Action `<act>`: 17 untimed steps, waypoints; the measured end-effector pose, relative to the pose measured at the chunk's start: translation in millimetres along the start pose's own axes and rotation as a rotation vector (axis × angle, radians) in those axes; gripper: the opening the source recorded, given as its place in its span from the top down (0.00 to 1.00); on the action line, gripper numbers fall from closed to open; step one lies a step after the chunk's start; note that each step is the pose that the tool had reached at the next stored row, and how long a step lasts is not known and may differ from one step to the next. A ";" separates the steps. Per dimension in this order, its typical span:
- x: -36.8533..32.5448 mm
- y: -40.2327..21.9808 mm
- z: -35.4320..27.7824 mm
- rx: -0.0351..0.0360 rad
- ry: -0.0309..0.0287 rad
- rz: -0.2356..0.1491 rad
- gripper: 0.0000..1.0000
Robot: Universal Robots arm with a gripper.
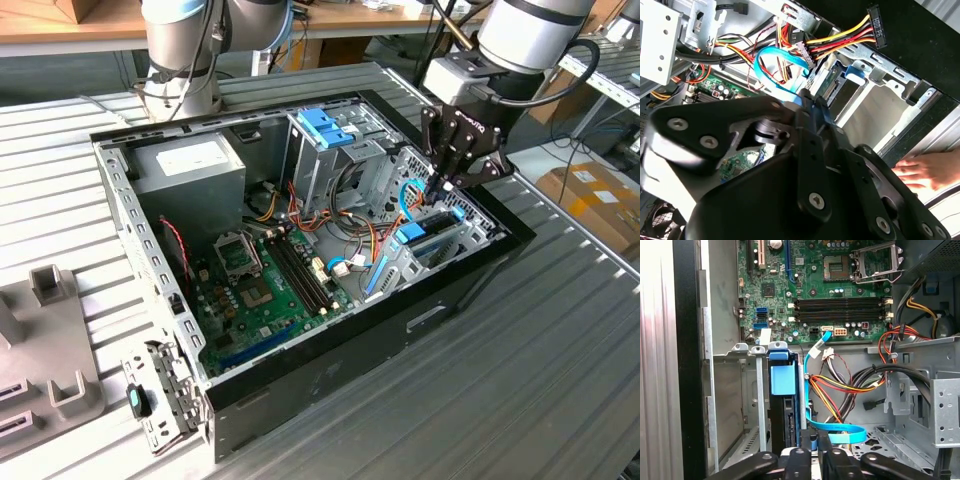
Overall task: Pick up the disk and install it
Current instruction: 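Insert the first disk wire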
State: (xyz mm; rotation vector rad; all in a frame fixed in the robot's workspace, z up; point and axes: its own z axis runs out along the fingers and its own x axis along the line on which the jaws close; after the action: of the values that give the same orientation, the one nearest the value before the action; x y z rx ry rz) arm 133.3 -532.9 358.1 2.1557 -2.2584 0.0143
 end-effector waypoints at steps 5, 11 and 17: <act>0.0 0.0 0.1 0.0000 0.0000 0.000 0.84; 2.1 0.8 0.8 0.0121 -0.0200 -0.012 0.84; 5.8 5.3 1.6 0.0547 -0.0257 -0.025 0.84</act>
State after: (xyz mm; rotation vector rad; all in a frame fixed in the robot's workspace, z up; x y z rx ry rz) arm 127.7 -538.4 356.6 2.2229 -2.2712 0.0489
